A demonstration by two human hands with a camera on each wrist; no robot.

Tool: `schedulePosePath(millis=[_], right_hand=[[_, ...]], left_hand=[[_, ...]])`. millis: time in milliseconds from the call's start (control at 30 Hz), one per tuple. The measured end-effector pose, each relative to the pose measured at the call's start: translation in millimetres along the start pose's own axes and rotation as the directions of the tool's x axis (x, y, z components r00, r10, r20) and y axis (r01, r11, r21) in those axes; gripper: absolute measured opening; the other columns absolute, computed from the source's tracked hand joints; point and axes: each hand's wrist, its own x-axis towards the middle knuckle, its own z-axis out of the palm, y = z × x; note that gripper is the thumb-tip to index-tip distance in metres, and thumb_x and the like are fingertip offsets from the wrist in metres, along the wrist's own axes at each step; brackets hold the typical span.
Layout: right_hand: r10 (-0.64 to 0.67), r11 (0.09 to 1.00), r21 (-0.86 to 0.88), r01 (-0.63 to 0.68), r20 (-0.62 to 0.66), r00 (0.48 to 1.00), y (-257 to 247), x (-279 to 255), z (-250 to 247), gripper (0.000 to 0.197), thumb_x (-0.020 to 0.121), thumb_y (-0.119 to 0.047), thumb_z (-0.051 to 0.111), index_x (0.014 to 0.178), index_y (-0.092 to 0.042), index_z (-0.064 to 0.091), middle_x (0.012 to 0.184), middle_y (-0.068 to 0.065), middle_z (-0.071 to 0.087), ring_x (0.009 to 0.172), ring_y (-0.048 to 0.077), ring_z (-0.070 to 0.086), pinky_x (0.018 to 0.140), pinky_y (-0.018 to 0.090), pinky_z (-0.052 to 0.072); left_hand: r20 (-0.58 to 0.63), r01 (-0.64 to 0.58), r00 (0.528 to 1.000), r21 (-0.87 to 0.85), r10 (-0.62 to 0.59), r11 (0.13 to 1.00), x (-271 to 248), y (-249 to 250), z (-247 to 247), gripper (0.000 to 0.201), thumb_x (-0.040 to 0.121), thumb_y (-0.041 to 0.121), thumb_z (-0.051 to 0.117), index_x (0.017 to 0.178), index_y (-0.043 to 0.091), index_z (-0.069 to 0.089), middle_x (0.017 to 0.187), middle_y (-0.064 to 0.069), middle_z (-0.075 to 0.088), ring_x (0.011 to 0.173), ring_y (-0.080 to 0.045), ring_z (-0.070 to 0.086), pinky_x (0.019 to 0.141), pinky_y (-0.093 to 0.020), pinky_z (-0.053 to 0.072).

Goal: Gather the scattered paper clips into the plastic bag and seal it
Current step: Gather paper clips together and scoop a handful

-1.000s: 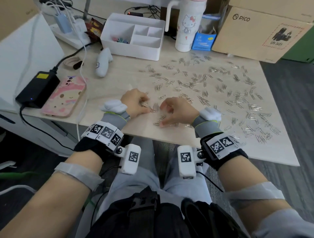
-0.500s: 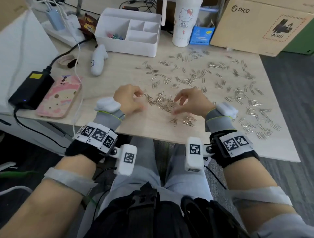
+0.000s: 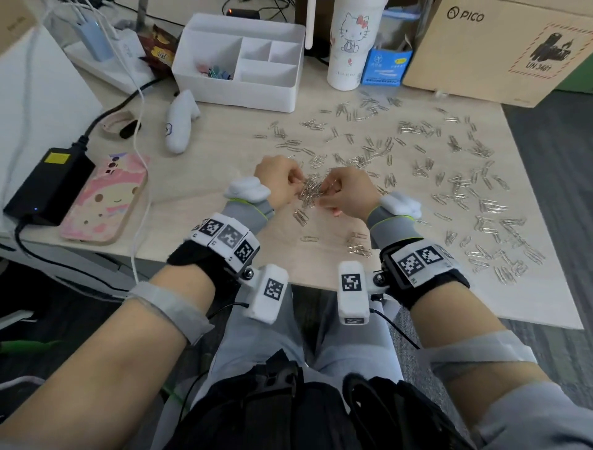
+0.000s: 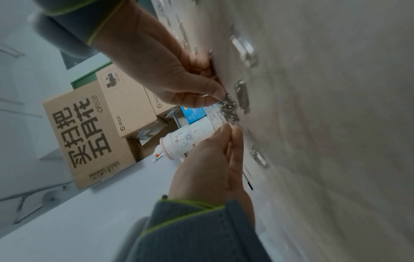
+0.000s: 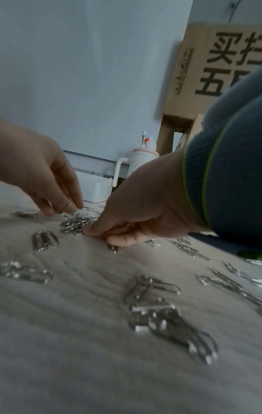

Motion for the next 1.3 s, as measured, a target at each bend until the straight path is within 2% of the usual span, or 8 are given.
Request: schedulePosePath(millis=[133,333,467,633,800,967,1100,1300], right_hand=[[0.008,0.998,0.059,-0.002,-0.103,0.995,-1,20,-6,0.016,0.067,-0.010,0.078,0.077,-0.010,0.066,0.059,-0.003,0.056,0.047,0.001,0.050,0.056,0.020,0.045],[0.022,0.997,0.074,-0.012,-0.131,0.991,6,31,-9,0.024,0.066,-0.004,0.076,0.089,-0.001,0.070,0.065,-0.002,0.057,0.059,0.007,0.049,0.067,0.026,0.047],[0.018,0.996,0.083,-0.009,-0.115,0.993,7,34,-8,0.021,0.068,-0.003,0.075,0.088,-0.002,0.070,0.060,-0.010,0.053,0.055,0.000,0.047,0.060,0.012,0.040],[0.023,0.996,0.086,-0.013,-0.125,0.992,10,35,-6,0.019,0.068,-0.005,0.075,0.086,-0.005,0.070,0.059,-0.011,0.053,0.048,-0.006,0.049,0.056,0.007,0.038],[0.039,0.994,0.107,-0.026,-0.118,0.992,9,31,-3,0.016,0.068,-0.006,0.075,0.084,-0.008,0.069,0.061,-0.009,0.056,0.056,0.003,0.052,0.069,0.029,0.049],[0.045,0.983,0.180,-0.027,-0.097,0.994,8,22,-4,0.017,0.070,-0.007,0.076,0.086,-0.005,0.069,0.061,-0.004,0.059,0.040,-0.005,0.050,0.056,0.018,0.048],[0.026,0.990,0.142,-0.002,-0.163,0.986,6,14,-8,0.031,0.066,-0.014,0.080,0.094,-0.011,0.070,0.071,-0.005,0.059,0.061,0.005,0.056,0.069,0.025,0.052],[-0.010,1.000,0.000,0.010,-0.110,0.994,9,0,-1,0.052,0.062,-0.017,0.084,0.111,-0.013,0.066,0.102,0.004,0.054,0.081,0.013,0.050,0.079,0.024,0.043]], left_hand=[[-0.176,-0.012,0.984,0.037,0.018,0.999,35,1,-11,0.030,0.083,0.007,0.052,0.110,0.011,0.063,0.117,-0.012,0.063,0.110,-0.029,0.057,0.093,-0.034,0.043],[0.079,0.084,0.990,0.323,-0.115,0.943,91,-7,-9,0.051,0.093,0.020,0.040,0.142,0.012,0.026,0.156,-0.015,0.011,0.144,-0.036,0.007,0.117,-0.048,0.014],[0.169,0.143,0.961,0.372,-0.218,0.917,97,-15,-1,0.053,0.095,0.028,0.031,0.143,0.008,0.019,0.157,-0.013,0.003,0.144,-0.038,0.000,0.118,-0.049,0.008],[0.249,0.066,0.956,0.333,-0.155,0.940,78,-14,14,0.055,0.096,0.036,0.027,0.143,0.008,0.018,0.158,-0.009,0.003,0.145,-0.033,-0.001,0.117,-0.046,0.007],[0.408,-0.036,0.910,0.264,-0.077,0.964,41,0,8,0.055,0.099,0.034,0.025,0.146,0.008,0.012,0.158,-0.010,-0.001,0.145,-0.031,-0.006,0.118,-0.037,0.001],[0.394,-0.071,0.919,0.105,0.023,0.992,16,5,-12,0.052,0.096,0.035,0.040,0.136,0.002,0.037,0.146,-0.016,0.035,0.137,-0.027,0.031,0.105,-0.026,0.021],[0.274,-0.037,0.962,0.170,-0.011,0.985,24,0,-17,0.066,0.092,0.030,0.049,0.145,0.006,0.017,0.156,-0.017,0.008,0.146,-0.029,0.003,0.117,-0.032,0.007],[0.358,0.026,0.924,0.293,-0.135,0.956,24,1,-1,0.067,0.096,0.044,0.030,0.145,0.004,0.009,0.156,-0.019,-0.005,0.145,-0.031,-0.007,0.118,-0.042,0.003]])
